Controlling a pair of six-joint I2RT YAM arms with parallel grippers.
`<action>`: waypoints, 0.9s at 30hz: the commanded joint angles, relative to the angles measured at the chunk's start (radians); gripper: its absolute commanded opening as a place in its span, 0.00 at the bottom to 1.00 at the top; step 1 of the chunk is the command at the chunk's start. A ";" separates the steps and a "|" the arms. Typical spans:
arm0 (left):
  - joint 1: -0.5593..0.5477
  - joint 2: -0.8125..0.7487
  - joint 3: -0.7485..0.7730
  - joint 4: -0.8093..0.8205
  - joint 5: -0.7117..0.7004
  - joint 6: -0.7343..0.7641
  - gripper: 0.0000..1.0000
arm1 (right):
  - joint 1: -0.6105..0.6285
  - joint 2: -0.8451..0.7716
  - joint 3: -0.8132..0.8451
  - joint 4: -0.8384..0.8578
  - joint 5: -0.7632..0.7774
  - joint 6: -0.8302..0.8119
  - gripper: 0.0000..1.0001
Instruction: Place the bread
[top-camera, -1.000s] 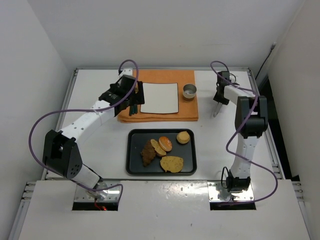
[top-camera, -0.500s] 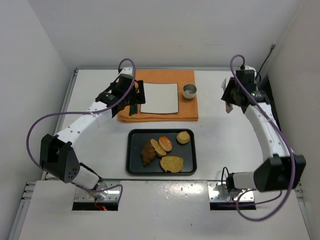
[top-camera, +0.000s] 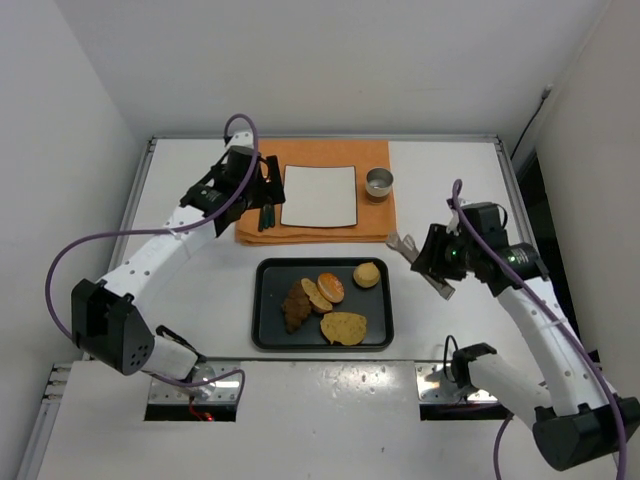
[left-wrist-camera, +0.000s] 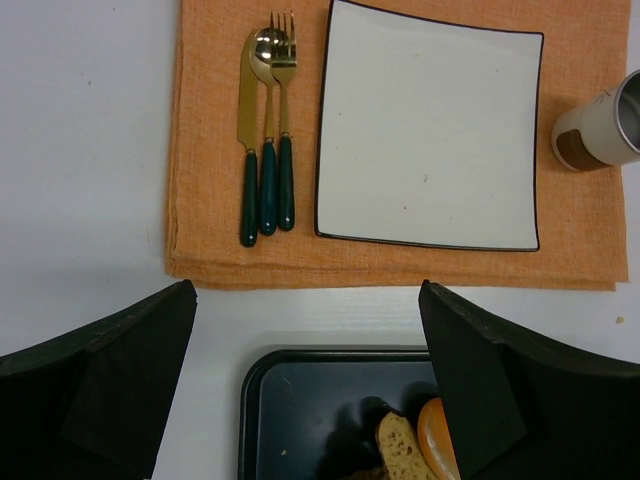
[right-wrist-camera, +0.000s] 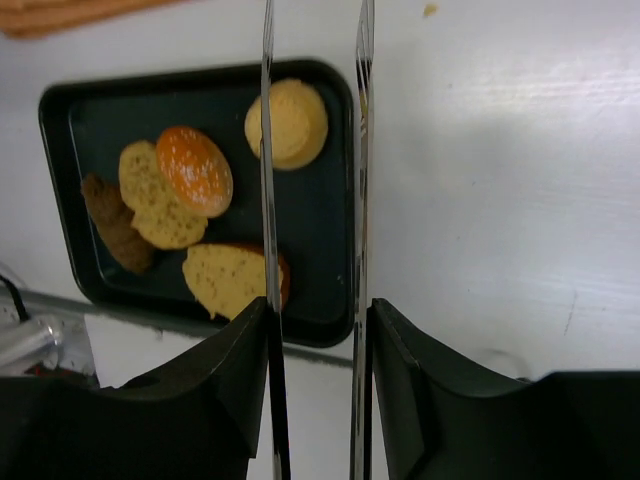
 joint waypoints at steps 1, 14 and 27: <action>0.011 -0.043 0.031 0.002 -0.001 -0.014 1.00 | 0.047 -0.024 -0.027 -0.002 -0.077 0.054 0.44; 0.011 -0.043 0.022 -0.007 -0.010 -0.033 1.00 | 0.199 0.058 -0.047 -0.011 -0.017 0.063 0.46; 0.020 -0.023 0.031 -0.007 -0.001 -0.033 1.00 | 0.312 0.139 -0.049 0.017 0.046 0.086 0.50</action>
